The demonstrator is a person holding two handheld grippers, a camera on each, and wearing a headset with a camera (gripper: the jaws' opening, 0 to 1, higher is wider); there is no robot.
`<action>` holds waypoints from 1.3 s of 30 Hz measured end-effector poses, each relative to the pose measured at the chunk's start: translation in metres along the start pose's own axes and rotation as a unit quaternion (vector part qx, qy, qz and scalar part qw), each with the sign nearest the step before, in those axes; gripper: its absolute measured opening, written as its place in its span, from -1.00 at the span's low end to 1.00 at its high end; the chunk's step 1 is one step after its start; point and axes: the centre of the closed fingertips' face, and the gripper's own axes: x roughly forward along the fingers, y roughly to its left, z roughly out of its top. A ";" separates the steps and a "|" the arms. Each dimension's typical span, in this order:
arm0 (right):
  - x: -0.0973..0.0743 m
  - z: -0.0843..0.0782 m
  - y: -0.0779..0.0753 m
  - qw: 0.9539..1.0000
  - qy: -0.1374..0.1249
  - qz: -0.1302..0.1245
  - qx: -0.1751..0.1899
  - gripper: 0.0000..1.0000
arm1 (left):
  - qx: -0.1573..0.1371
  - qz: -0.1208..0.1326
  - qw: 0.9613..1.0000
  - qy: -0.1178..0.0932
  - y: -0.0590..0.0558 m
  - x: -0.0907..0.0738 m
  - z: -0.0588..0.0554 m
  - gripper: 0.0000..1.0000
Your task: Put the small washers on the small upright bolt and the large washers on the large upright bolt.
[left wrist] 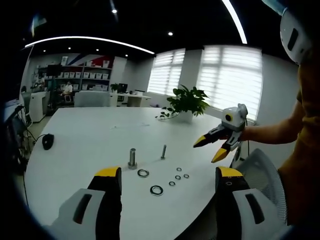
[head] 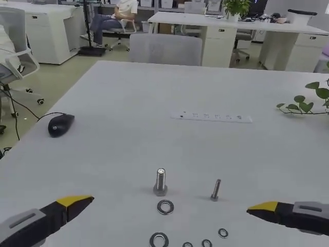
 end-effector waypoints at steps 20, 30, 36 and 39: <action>0.025 -0.018 -0.003 0.998 0.052 0.034 -0.011 0.06 | -0.011 0.014 1.000 -0.002 0.008 -0.001 -0.003 0.53; 0.033 -0.029 -0.005 0.996 0.081 0.040 -0.022 0.03 | -0.011 0.018 1.000 -0.004 0.009 -0.002 -0.003 0.52; 0.036 -0.042 -0.005 0.990 0.123 0.045 -0.044 0.00 | -0.013 0.017 1.000 -0.005 0.008 -0.001 -0.004 0.52; 0.039 -0.043 -0.002 0.989 0.130 0.053 -0.051 0.00 | -0.013 0.016 1.000 -0.009 0.007 -0.001 -0.003 0.52</action>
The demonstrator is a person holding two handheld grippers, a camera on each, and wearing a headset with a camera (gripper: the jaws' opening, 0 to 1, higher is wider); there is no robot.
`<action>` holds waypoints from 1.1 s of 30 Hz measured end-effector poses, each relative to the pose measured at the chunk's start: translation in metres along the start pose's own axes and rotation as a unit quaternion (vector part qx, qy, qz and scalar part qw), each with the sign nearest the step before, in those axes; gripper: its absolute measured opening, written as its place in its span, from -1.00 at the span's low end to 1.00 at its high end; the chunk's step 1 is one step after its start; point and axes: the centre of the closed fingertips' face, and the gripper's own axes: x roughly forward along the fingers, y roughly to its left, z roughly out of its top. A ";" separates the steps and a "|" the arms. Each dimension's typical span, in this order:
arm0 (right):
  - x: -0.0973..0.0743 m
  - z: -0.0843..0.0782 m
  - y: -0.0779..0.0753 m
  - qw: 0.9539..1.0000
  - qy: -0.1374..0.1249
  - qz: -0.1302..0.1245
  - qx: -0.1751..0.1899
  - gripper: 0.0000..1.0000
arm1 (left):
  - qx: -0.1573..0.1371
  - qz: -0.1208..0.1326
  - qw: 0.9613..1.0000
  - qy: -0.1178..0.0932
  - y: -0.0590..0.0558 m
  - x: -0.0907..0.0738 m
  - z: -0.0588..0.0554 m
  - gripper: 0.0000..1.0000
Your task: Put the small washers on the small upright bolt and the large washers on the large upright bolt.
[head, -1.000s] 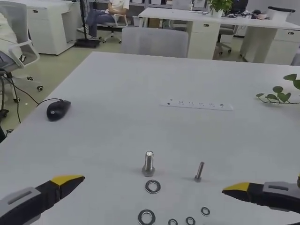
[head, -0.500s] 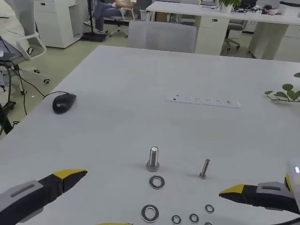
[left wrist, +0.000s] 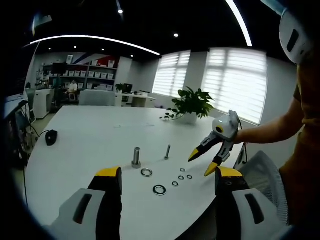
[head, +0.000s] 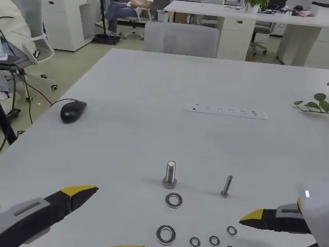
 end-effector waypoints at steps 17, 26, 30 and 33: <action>0.018 -0.018 0.000 0.994 0.097 0.024 -0.052 -0.19 | 0.001 0.002 1.000 -0.004 0.000 -0.003 0.001 0.50; 0.024 -0.026 0.003 0.988 0.131 0.041 -0.075 -0.29 | -0.001 0.002 1.000 -0.004 0.000 -0.003 0.000 0.49; 0.027 -0.028 0.001 0.985 0.146 0.042 -0.086 -0.32 | -0.001 0.004 1.000 -0.005 0.001 -0.003 0.000 0.49; 0.028 -0.028 0.000 0.983 0.151 0.045 -0.090 -0.35 | -0.002 0.006 1.000 -0.005 0.002 -0.003 0.000 0.49</action>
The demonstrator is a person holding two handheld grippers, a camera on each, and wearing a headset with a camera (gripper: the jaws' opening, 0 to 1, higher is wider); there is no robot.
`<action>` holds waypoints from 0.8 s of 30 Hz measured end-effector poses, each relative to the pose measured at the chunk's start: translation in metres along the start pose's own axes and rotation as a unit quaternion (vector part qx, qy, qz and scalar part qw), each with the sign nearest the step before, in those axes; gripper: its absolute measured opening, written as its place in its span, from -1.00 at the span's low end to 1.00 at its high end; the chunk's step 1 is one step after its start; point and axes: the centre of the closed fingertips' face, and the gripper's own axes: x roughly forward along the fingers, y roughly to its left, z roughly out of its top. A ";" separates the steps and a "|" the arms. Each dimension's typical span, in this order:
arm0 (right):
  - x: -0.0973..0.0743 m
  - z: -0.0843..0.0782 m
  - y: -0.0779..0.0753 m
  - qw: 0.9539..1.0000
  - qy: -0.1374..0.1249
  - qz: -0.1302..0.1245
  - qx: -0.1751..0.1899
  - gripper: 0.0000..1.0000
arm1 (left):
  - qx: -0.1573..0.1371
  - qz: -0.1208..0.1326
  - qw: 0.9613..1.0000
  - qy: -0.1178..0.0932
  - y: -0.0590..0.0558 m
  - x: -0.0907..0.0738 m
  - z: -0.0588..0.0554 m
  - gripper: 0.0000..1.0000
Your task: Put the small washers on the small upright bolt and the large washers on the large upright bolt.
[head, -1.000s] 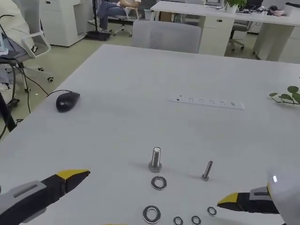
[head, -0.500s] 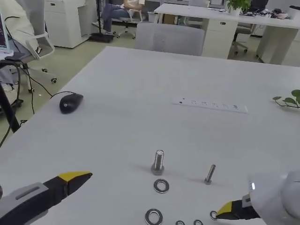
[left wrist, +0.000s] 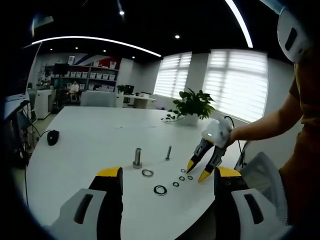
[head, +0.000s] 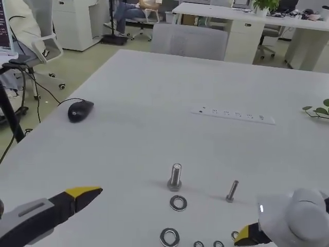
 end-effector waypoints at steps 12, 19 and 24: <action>0.004 -0.003 -0.002 1.000 0.022 0.009 0.002 -0.42 | -0.001 0.008 1.000 -0.005 0.004 -0.001 0.000 0.48; 0.004 -0.006 -0.004 0.999 0.044 0.016 -0.018 -0.49 | -0.002 0.010 1.000 -0.009 0.002 -0.002 0.001 0.48; 0.004 -0.006 -0.005 0.997 0.057 0.023 -0.037 -0.52 | -0.003 0.011 1.000 -0.009 0.002 -0.002 0.001 0.48</action>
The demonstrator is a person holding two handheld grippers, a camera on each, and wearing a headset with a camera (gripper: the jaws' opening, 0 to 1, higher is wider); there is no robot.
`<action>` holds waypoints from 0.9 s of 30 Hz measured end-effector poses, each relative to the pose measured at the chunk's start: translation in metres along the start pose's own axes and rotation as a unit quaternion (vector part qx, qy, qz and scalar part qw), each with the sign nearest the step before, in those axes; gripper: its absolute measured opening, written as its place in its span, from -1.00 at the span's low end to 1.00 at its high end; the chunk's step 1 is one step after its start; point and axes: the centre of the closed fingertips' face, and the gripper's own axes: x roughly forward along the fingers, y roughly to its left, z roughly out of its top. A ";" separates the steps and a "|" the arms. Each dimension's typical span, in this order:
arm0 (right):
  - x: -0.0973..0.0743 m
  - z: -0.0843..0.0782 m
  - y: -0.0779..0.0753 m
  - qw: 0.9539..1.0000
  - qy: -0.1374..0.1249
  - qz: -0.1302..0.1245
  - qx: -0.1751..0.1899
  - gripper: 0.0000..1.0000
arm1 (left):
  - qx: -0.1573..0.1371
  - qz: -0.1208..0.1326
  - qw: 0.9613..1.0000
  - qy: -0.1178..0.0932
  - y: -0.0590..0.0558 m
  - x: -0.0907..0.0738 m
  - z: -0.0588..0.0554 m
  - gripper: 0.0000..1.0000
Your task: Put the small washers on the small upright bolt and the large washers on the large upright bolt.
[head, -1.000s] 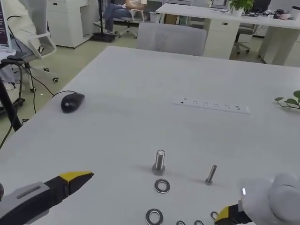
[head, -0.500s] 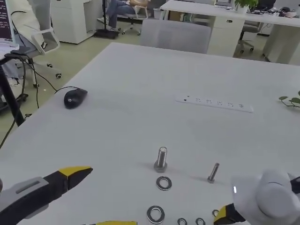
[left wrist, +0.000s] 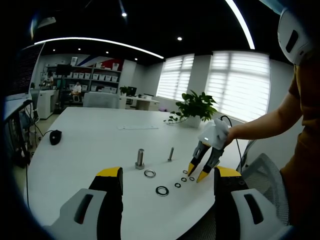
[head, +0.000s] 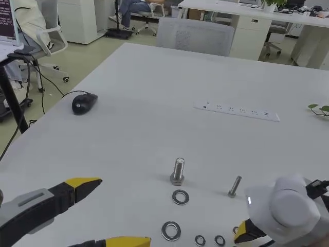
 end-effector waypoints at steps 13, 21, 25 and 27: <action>0.000 0.000 -0.003 1.000 0.006 0.001 -0.021 -0.66 | -0.002 0.000 1.000 -0.001 0.000 -0.001 0.000 0.48; 0.001 0.000 -0.005 1.000 0.015 0.002 -0.027 -0.70 | 0.000 -0.002 1.000 0.000 0.001 0.001 0.001 0.47; 0.001 0.000 -0.005 0.999 0.017 0.002 -0.029 -0.70 | 0.002 -0.004 1.000 0.004 0.001 0.002 0.000 0.47; 0.001 0.001 -0.005 0.999 0.018 0.002 -0.030 -0.70 | 0.001 -0.005 1.000 0.002 0.000 0.003 0.000 0.47</action>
